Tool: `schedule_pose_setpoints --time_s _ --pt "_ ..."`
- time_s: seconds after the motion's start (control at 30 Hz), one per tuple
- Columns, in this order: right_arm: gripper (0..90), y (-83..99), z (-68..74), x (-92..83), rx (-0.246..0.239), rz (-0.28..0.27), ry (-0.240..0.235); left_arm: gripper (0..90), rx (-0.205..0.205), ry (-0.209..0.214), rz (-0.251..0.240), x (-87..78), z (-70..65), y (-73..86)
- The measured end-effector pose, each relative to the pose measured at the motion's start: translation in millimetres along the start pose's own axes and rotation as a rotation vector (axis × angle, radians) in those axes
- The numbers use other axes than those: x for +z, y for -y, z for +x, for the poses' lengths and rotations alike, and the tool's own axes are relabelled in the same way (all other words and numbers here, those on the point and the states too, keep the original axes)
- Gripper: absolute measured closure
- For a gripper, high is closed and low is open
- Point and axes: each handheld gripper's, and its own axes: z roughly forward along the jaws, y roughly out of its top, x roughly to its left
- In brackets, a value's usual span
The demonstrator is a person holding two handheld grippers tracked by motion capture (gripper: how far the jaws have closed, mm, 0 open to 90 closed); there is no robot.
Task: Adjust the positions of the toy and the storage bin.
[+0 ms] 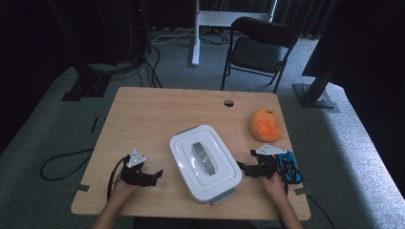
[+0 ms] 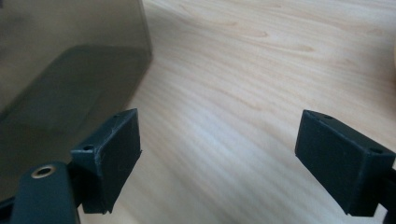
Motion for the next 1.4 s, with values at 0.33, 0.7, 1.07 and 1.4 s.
schedule_pose_setpoints --time_s 0.33,0.7,1.07,1.4 --pt "13.7 0.4 -3.6 -34.2 0.0 -0.057 0.05 0.2 -0.034 -0.047 0.034 -15.3 21.3 17.9" --pt "12.7 -28.9 2.4 -79.0 0.059 -0.178 0.017 0.2 -0.11 -0.151 0.105 -39.7 48.6 46.4" --pt "12.1 -66.8 28.8 -92.1 0.05 -0.157 -0.018 0.2 -0.105 -0.215 0.142 -39.5 53.7 48.9" --pt "12.0 -88.1 56.8 -91.9 0.02 -0.16 -0.075 0.2 -0.139 -0.249 0.144 -38.5 52.0 48.0"
